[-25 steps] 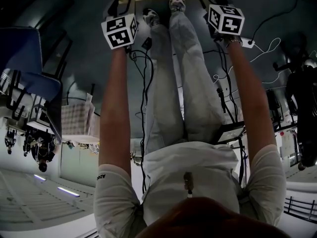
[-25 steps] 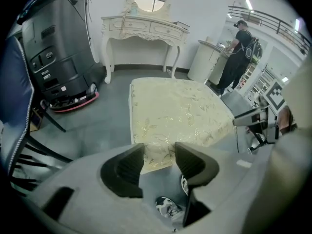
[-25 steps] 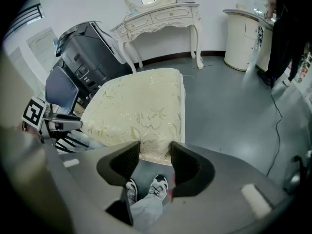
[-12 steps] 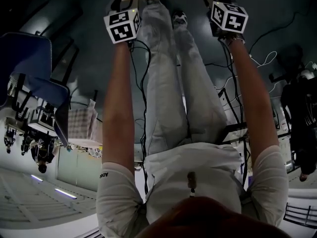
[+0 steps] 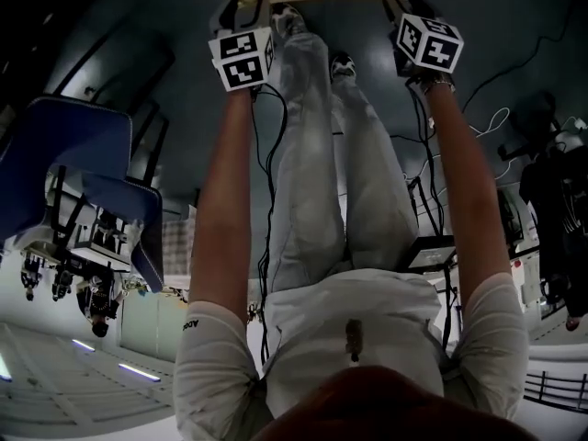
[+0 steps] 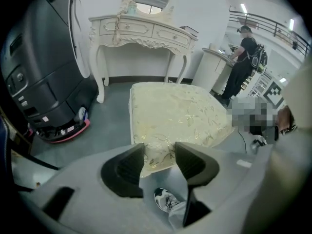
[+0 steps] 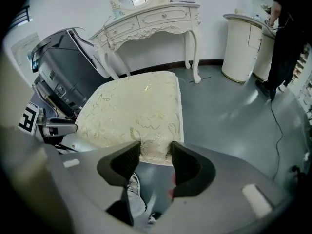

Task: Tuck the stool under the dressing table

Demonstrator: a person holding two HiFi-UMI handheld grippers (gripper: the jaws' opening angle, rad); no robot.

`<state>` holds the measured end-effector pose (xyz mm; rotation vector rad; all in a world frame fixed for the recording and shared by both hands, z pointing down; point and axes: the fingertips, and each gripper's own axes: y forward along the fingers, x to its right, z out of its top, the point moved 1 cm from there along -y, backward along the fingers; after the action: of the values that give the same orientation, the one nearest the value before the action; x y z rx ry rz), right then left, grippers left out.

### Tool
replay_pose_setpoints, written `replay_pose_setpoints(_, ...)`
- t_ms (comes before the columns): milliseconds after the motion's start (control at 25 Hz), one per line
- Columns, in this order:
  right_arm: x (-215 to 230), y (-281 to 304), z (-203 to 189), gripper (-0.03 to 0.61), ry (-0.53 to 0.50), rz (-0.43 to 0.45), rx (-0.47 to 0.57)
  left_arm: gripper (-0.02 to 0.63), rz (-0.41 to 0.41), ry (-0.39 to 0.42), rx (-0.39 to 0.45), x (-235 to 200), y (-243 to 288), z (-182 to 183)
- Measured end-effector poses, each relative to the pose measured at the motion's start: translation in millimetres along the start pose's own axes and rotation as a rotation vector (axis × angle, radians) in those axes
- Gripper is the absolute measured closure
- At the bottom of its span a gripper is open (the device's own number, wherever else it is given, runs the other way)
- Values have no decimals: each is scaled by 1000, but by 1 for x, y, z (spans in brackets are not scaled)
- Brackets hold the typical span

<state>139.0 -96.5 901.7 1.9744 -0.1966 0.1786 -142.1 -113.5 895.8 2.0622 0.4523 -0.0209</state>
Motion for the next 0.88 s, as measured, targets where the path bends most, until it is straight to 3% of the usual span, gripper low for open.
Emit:
replay_pose_setpoints(400, 5, 37, 81, 370, 17, -18, 0, 408, -31, 49, 7, -31, 46, 83)
replay_pose_setpoints(880, 13, 74, 184, 368, -30, 35, 13, 410, 17, 18, 0, -58, 86, 171)
